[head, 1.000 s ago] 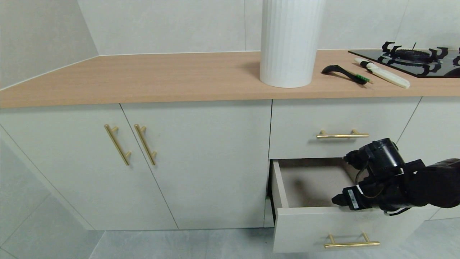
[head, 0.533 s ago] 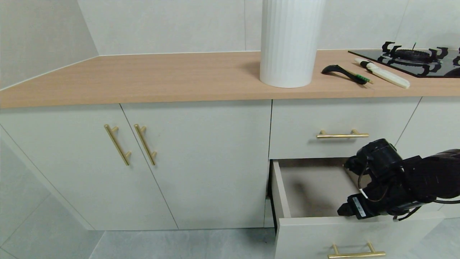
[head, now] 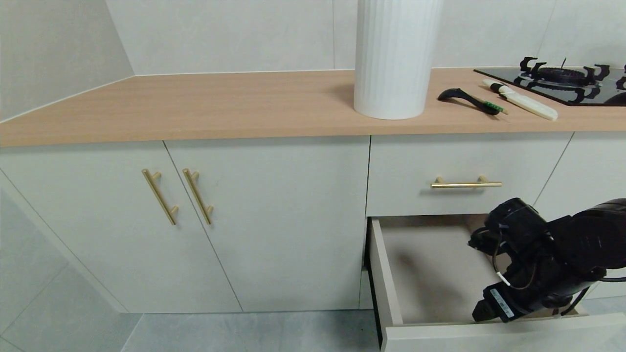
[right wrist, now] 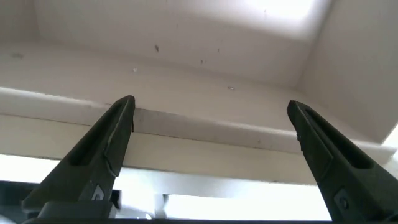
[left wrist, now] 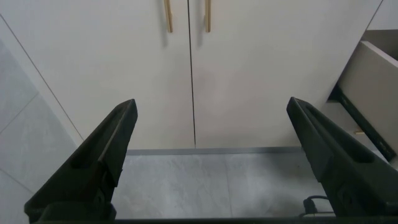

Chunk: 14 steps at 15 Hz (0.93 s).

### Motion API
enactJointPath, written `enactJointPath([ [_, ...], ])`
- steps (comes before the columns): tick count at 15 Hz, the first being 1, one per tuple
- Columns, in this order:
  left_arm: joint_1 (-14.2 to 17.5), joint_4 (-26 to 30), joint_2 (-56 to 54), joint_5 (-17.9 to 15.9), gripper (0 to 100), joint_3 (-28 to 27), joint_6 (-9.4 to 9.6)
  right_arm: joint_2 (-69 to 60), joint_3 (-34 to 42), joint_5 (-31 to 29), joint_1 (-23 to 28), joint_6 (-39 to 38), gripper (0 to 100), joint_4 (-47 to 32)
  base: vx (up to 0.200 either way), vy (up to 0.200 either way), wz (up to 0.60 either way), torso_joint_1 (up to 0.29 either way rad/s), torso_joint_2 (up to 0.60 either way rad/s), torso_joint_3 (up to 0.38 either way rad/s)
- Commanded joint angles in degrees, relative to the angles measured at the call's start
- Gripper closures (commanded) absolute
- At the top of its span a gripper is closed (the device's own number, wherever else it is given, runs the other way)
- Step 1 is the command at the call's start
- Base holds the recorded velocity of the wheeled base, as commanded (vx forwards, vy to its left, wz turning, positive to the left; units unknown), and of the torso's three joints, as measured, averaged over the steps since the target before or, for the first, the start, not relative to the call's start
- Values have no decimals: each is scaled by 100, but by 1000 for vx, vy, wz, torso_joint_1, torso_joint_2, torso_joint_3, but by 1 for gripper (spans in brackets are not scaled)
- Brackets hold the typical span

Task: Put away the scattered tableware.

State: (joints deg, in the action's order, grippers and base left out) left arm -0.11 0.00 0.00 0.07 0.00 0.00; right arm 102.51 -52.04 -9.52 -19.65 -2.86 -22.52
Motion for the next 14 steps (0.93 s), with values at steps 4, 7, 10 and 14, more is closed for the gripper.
enactJointPath([
  [4, 2, -9, 0, 1, 0, 0, 0, -73, -17, -24, -179, 190, 0, -614, 0, 0, 0, 0, 0, 0],
  [7, 2, 0, 0, 1, 0, 0, 0, -91, -17, -24, -250, 357, 0, -1053, 0, 0, 0, 0, 0, 0],
  [10, 2, -9, 0, 1, 0, 0, 0, -56, 1, -32, -461, 366, 0, -1422, 0, 0, 0, 0, 0, 0],
  [14, 2, 0, 0, 1, 0, 0, 0, -3, 10, -50, -619, 453, 0, -1827, 0, 0, 0, 0, 0, 0],
])
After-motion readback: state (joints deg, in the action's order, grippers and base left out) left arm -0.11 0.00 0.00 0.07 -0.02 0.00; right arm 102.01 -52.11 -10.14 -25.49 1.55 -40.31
